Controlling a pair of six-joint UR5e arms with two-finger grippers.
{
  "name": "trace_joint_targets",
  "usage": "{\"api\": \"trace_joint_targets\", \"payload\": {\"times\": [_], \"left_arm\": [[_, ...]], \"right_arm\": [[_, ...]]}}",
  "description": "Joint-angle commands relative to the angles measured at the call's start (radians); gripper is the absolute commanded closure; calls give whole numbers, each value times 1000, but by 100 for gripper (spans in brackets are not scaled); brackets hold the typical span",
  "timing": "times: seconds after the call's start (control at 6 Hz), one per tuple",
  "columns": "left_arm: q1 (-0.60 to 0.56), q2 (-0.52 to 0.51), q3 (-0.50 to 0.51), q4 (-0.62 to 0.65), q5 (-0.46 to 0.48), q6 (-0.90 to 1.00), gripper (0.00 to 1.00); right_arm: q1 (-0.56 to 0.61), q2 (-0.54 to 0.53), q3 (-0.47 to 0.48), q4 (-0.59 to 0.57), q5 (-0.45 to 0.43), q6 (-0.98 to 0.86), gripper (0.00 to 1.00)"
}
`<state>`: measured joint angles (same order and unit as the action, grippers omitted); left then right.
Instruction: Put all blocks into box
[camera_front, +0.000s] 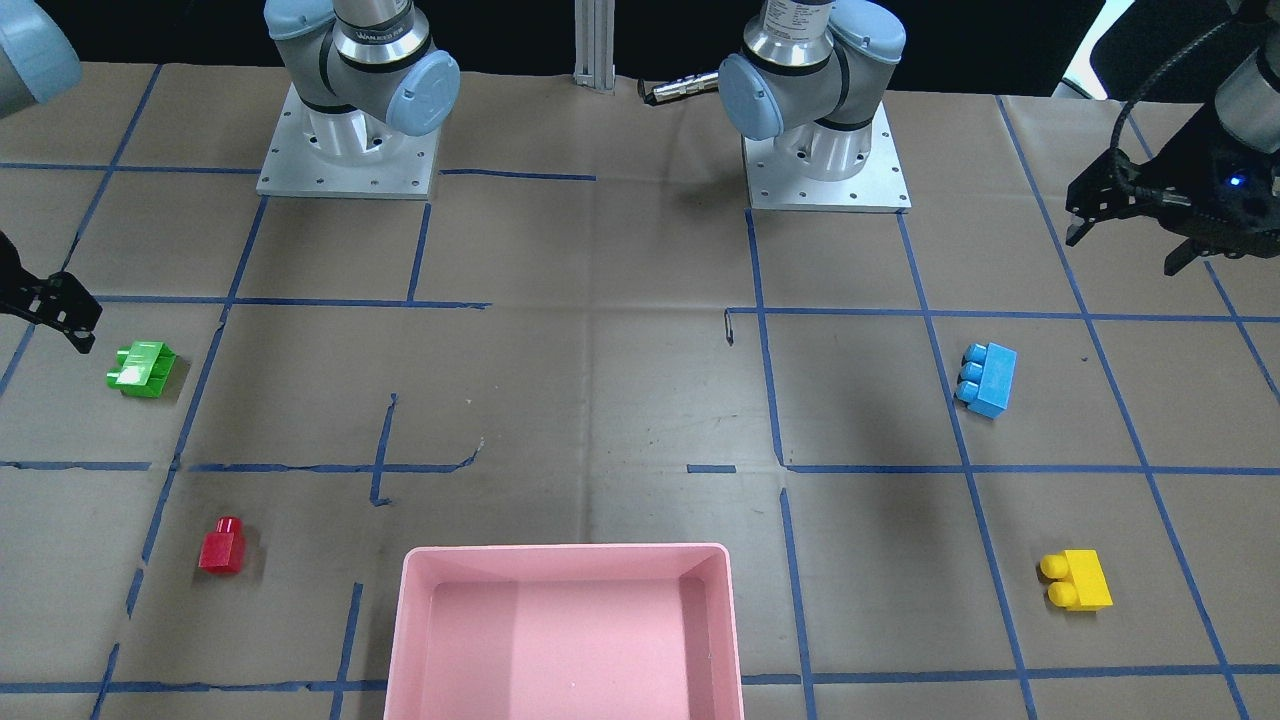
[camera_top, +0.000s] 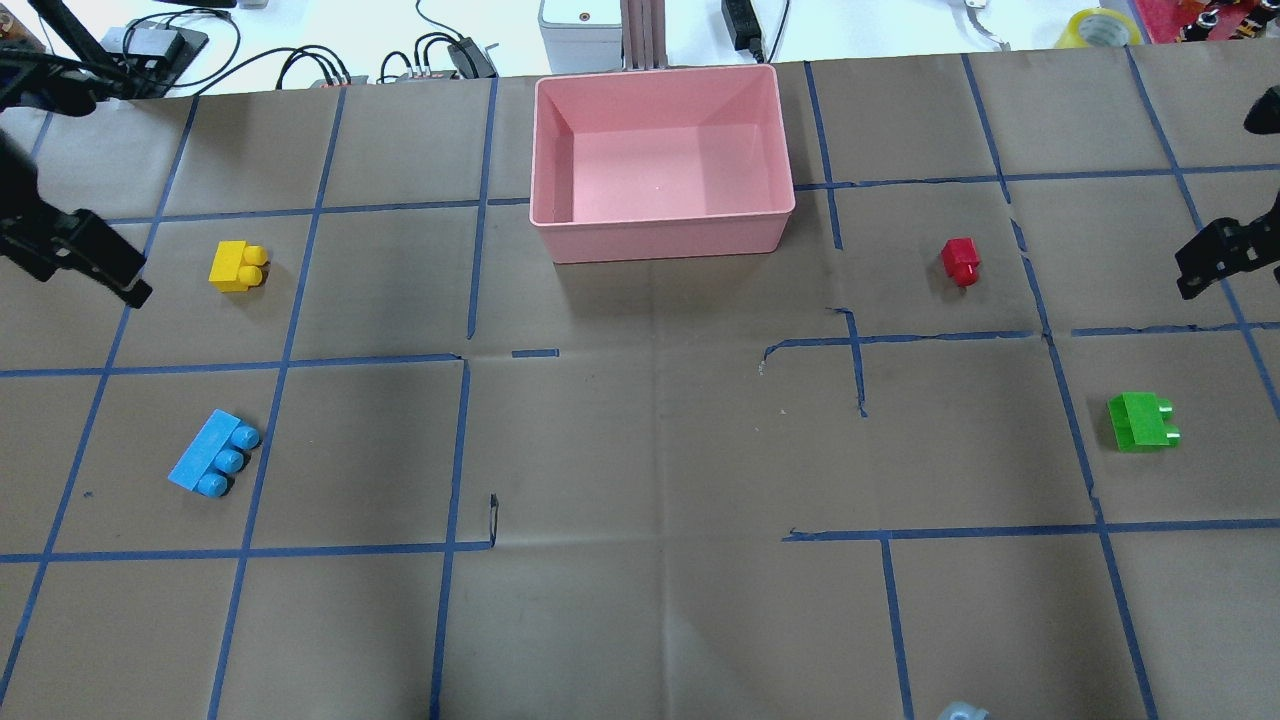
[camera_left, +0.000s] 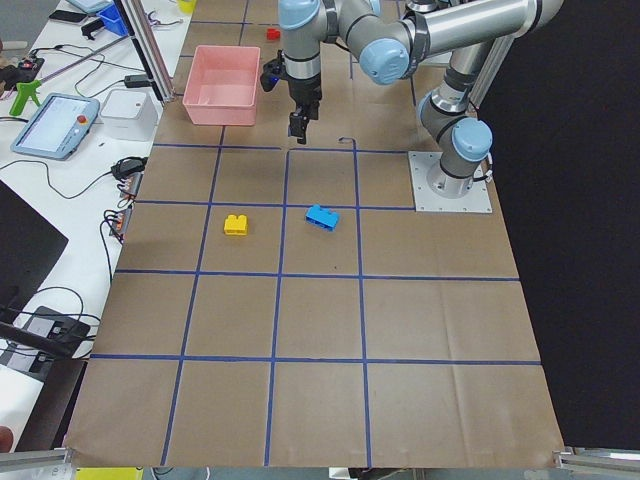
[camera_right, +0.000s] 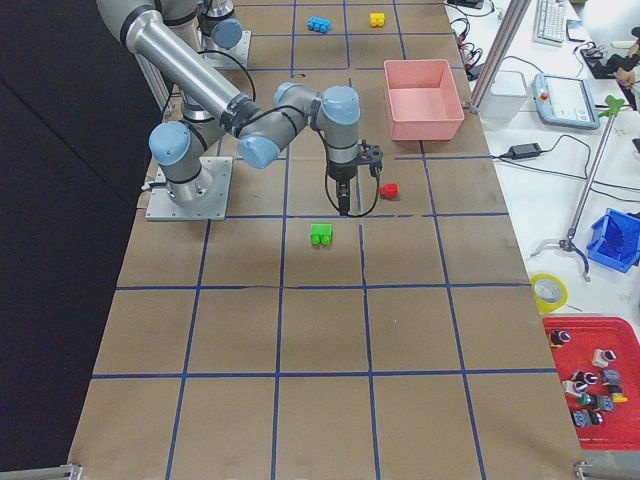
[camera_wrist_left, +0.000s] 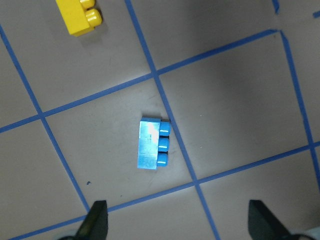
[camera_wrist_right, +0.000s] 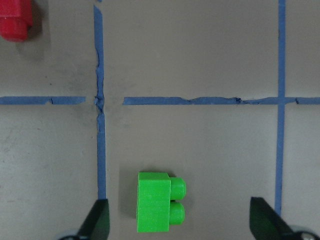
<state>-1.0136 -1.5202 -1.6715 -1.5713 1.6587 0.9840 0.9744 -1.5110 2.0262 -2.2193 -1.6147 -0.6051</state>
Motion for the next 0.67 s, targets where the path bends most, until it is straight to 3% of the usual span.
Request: {"api": "trace_joint_targets", "payload": {"times": [0.0, 0.17, 0.5], "left_arm": [[55, 11, -40, 20, -10, 108, 1], [55, 8, -78, 51, -45, 85, 1], [53, -15, -234, 278, -89, 84, 1]], "right_arm": [[-5, 26, 75, -51, 47, -14, 1], [-20, 56, 107, -63, 52, -15, 1], [-85, 83, 120, -63, 50, -16, 1]]}}
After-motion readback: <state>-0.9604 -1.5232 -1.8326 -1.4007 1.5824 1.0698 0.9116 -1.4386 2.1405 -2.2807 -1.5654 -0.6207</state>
